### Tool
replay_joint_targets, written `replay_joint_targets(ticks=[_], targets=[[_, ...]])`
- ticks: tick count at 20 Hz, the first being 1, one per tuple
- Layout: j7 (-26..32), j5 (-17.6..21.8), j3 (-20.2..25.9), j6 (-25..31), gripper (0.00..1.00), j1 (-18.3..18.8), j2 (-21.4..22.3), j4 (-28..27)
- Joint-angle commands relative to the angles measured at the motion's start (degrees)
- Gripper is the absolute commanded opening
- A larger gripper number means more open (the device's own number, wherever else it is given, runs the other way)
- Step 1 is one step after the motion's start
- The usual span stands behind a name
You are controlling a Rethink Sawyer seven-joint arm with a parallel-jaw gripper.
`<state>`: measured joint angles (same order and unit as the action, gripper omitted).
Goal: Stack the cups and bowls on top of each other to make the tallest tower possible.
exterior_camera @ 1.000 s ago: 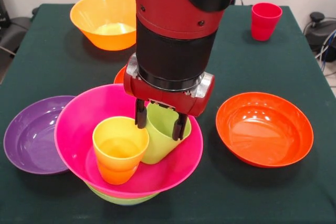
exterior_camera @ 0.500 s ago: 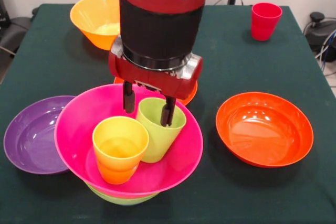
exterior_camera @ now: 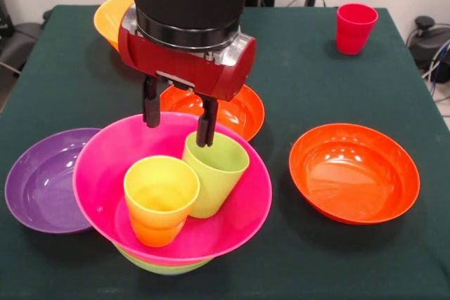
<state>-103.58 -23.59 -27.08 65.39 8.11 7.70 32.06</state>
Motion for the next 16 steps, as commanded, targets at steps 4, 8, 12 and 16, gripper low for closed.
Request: replay_joint_targets(ticks=[4,8,12,16], targets=[[5.48,4.11,7.86,-3.27,1.00,1.20,0.21,7.71],[4.60,3.59,7.62,-0.98,1.00,0.55,2.46,8.54],[3.89,3.07,6.76,3.36,1.00,-0.13,6.13,9.33],[5.59,3.63,5.64,6.70,1.00,-0.60,13.63,15.01]])
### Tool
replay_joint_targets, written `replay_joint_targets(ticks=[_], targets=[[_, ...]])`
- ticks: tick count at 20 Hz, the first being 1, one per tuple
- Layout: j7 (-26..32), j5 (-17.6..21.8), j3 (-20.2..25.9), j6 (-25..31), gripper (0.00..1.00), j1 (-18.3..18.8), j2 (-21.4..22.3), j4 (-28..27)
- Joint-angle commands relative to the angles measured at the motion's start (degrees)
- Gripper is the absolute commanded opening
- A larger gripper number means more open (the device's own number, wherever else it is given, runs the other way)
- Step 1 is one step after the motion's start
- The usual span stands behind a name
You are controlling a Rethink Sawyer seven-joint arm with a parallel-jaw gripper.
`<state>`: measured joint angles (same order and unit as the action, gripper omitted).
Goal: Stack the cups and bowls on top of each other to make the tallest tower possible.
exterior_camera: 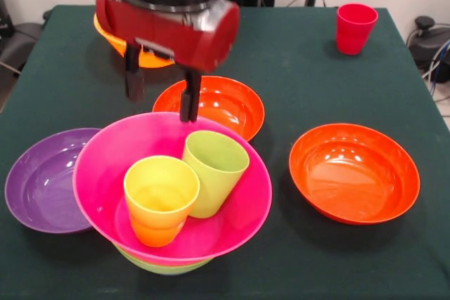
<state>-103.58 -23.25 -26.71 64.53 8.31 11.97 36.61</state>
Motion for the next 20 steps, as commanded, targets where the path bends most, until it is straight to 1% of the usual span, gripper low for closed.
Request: replay_joint_targets(ticks=[1,5,13,20], targets=[[6.37,3.56,5.06,8.31,1.00,-0.72,10.98,11.78],[9.41,4.73,4.96,9.63,1.00,-0.02,15.83,16.23],[14.24,7.12,6.14,8.33,1.00,1.88,23.41,25.49],[15.56,9.12,7.86,3.59,1.00,2.64,28.10,34.15]])
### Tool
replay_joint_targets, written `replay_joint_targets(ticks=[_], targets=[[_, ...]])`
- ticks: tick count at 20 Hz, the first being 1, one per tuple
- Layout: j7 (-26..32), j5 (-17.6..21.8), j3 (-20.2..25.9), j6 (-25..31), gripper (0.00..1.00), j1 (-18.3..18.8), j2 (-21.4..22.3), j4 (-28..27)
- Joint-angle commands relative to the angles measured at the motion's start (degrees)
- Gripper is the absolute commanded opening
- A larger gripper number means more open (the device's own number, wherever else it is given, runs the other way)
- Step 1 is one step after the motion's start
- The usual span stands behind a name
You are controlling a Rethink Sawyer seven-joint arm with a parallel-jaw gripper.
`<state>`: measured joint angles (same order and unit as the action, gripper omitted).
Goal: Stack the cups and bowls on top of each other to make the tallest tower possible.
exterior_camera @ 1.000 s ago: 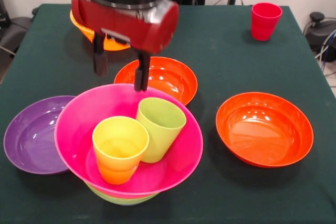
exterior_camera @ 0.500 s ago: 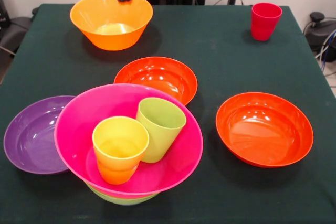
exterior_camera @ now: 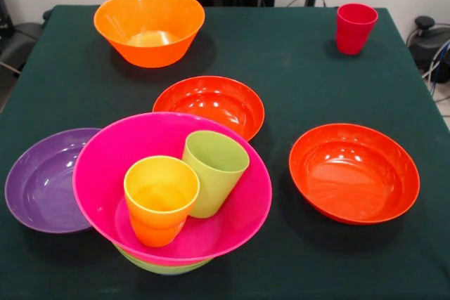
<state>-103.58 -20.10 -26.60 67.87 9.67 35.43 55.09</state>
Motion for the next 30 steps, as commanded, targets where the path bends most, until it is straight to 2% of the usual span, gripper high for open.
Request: replay_joint_targets(ticks=[1,12,19,30], targets=[[15.71,6.31,7.99,-0.34,1.00,1.48,5.24,16.63],[14.05,7.86,11.60,-9.95,1.00,3.43,10.61,29.61],[12.87,7.42,14.51,-18.99,1.00,5.67,13.08,38.94],[12.11,9.65,19.44,-27.20,1.00,9.85,17.06,48.86]])
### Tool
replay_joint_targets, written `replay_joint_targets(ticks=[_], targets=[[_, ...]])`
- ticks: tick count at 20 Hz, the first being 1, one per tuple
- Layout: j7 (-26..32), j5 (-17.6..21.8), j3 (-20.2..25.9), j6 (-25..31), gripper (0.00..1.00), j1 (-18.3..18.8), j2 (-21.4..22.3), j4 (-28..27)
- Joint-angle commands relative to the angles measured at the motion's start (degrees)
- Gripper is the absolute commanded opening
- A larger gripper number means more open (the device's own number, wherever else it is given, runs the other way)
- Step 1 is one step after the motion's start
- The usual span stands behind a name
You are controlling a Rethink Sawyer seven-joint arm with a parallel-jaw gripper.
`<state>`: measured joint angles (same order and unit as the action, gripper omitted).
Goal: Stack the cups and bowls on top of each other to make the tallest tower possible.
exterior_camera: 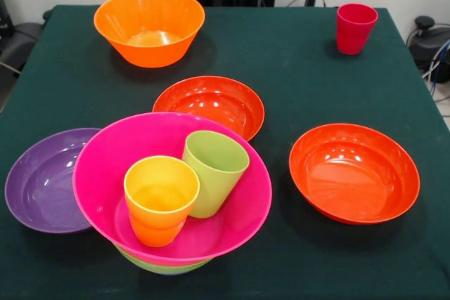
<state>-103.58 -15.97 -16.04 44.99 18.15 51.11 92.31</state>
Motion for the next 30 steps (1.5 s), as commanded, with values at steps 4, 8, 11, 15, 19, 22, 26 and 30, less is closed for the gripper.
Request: replay_joint_targets(ticks=[4,8,11,15,19,22,26,30], targets=[[12.17,6.33,10.79,-7.49,1.00,3.23,3.11,15.86],[12.04,7.53,13.07,-10.18,1.00,5.50,4.69,19.61],[12.98,8.28,15.52,-12.22,1.00,8.07,5.33,22.42],[14.26,9.60,19.68,-16.65,1.00,12.69,5.87,27.48],[13.23,11.90,22.13,-18.43,1.00,15.17,7.44,30.32],[12.51,13.56,24.20,-19.99,1.00,17.26,8.76,32.80],[11.67,15.75,26.84,-21.40,1.00,20.80,9.55,35.11],[10.63,17.99,28.87,-21.81,1.00,24.98,8.85,36.53]])
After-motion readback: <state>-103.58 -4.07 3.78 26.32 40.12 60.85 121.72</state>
